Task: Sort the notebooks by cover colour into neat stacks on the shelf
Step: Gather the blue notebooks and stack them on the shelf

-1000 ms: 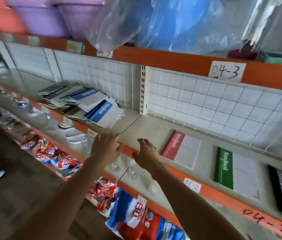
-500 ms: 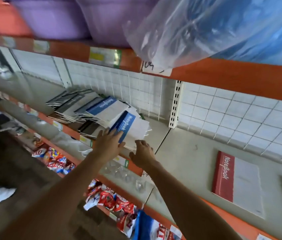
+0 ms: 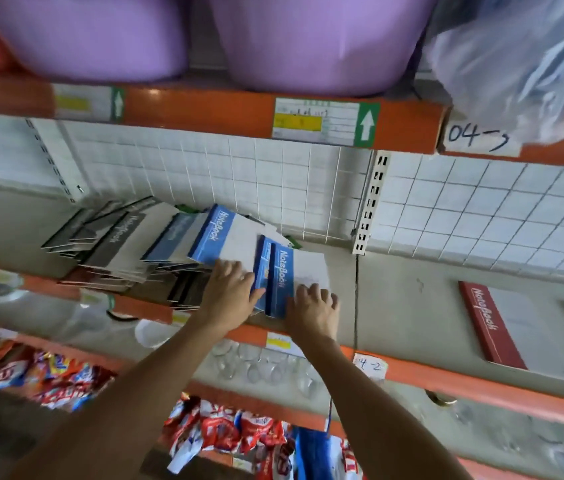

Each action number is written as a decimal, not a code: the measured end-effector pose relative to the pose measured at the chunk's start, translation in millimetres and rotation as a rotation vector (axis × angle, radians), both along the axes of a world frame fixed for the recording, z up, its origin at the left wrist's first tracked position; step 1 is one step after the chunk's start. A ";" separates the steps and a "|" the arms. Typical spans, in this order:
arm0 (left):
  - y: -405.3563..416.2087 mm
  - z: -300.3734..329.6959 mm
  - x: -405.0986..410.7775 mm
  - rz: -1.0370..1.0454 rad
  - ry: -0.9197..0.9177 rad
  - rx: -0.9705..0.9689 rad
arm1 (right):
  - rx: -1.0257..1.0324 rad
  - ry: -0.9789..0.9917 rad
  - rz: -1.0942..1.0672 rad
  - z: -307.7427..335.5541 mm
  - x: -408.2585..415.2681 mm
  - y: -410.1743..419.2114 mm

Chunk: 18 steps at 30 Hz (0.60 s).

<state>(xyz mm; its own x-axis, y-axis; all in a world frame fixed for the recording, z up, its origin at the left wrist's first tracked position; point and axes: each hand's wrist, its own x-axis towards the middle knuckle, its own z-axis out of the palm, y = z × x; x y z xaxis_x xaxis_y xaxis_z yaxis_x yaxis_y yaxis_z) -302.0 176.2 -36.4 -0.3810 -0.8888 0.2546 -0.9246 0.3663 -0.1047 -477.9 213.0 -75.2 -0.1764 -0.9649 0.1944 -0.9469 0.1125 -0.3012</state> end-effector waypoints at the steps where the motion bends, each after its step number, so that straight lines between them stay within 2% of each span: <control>1: -0.7 -4.3 2.0 -0.074 0.025 -0.048 | -0.012 0.022 -0.055 -1.0 0.5 1.5; 5: -2.9 -4.9 1.2 -0.231 0.088 -0.126 | 0.053 0.027 -0.268 -3.7 6.8 1.2; 10: -11.0 -6.2 -2.0 0.173 0.135 -0.076 | 0.109 -0.010 -0.448 -3.1 7.5 1.8; 13: -15.1 -12.8 3.0 0.200 0.120 -0.079 | 0.130 -0.011 -0.509 -3.2 7.7 1.5; 18: -19.9 -13.0 6.1 0.233 0.071 -0.068 | 0.107 -0.123 -0.603 3.1 5.8 -0.3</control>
<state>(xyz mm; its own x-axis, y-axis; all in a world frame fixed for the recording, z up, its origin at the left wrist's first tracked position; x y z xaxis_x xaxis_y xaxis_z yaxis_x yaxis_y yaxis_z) -295.9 156.3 -49.4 -0.1466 -0.9305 0.3356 -0.9892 0.1364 -0.0540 -472.1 212.7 -72.2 -0.7110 -0.7017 0.0457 -0.6665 0.6517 -0.3620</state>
